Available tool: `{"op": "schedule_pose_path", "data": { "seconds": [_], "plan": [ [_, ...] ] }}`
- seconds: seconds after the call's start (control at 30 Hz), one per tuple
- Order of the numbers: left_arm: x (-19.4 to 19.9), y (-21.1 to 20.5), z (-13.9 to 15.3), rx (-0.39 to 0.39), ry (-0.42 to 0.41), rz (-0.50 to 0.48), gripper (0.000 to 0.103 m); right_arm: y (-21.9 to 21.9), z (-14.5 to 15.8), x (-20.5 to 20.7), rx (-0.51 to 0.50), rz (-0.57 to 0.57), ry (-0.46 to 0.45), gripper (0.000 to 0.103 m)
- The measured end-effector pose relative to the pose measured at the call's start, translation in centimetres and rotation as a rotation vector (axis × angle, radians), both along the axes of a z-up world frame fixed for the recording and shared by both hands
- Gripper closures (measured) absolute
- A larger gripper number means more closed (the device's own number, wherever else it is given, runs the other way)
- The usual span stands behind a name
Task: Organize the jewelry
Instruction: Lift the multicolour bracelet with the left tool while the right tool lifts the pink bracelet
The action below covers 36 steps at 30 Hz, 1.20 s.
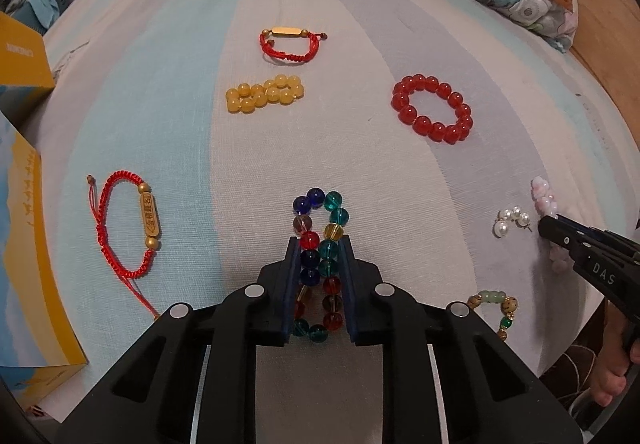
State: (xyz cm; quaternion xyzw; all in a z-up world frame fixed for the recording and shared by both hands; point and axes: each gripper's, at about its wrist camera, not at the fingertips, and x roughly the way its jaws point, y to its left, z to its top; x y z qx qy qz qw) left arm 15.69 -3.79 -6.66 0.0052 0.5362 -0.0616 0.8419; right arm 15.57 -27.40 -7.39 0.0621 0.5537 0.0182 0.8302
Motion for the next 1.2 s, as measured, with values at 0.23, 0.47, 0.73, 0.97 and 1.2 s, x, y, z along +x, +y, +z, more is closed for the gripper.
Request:
{"op": "schedule_pose_path", "data": {
  "seconds": [0.23, 0.47, 0.73, 0.97, 1.2],
  "plan": [
    [-0.5, 0.4, 0.8, -0.006, -0.019, 0.005, 0.087, -0.4, 0.9, -0.7, 0.012, -0.001, -0.021, 0.085],
    [-0.5, 0.7, 0.6, -0.001, -0.013, 0.009, 0.089, -0.5, 1.3, -1.1, 0.01, -0.004, -0.042, 0.085],
    [0.0, 0.1, -0.4, 0.041, 0.004, 0.02, 0.076, -0.5, 1.2, -1.0, 0.009, 0.001, -0.035, 0.085],
    [0.1, -0.6, -1.0, 0.034, 0.005, -0.005, 0.047, -0.2, 1.1, -0.8, 0.0, -0.001, -0.033, 0.085],
    [0.1, 0.1, -0.7, 0.043, -0.01, 0.01, 0.093, 0.0, 1.0, -0.7, -0.005, 0.002, -0.033, 0.085]
  ]
}}
